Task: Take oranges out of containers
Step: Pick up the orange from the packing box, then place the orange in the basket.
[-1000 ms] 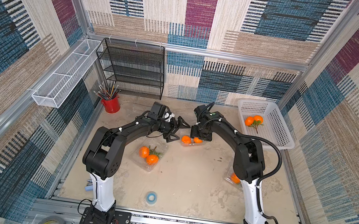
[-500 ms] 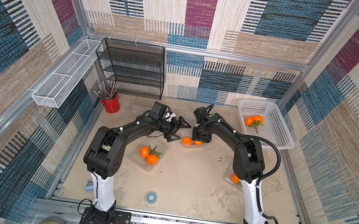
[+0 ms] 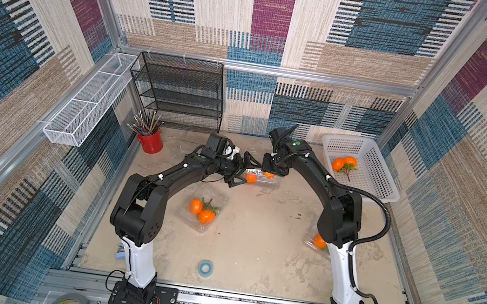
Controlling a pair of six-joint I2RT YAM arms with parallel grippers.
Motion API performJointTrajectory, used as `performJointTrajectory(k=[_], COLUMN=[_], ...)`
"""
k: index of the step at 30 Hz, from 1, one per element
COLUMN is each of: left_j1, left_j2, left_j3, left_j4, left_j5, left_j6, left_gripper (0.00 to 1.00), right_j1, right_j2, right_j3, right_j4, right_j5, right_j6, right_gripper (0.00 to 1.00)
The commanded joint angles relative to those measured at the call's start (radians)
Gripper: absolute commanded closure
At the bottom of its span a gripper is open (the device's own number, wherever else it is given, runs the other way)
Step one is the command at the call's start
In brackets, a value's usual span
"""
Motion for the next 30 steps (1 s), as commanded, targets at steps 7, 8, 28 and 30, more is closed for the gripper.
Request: performJointTrajectory(k=[7,8,28,30], left_j1=[-0.066,-0.075,-0.282,-0.282], left_j2=[0.032,0.039,0.329,0.343], left_j3=[0.18,0.203,0.618,0.632], left_j4=[-0.057,-0.061,-0.178,-0.198], left_j5=[-0.04,-0.043,-0.028,-0.029], left_j6=[-0.011,-0.014,-0.043,-0.039], left_gripper=[0.01,0.01,0.01,0.01], right_j1=[-0.195,-0.224,-0.654,-0.655], right_j2=[-0.066,-0.076,-0.177,-0.171], right_j3=[0.099,0.098,-0.315,-0.341], right_j4=[-0.035,-0.034,0.274,0.287], right_j5=[-0.097,-0.107,-0.192,-0.176], right_j6=[0.028,0.027,0.046,0.047], right_gripper=[0.5,0.5,0.49,0.49])
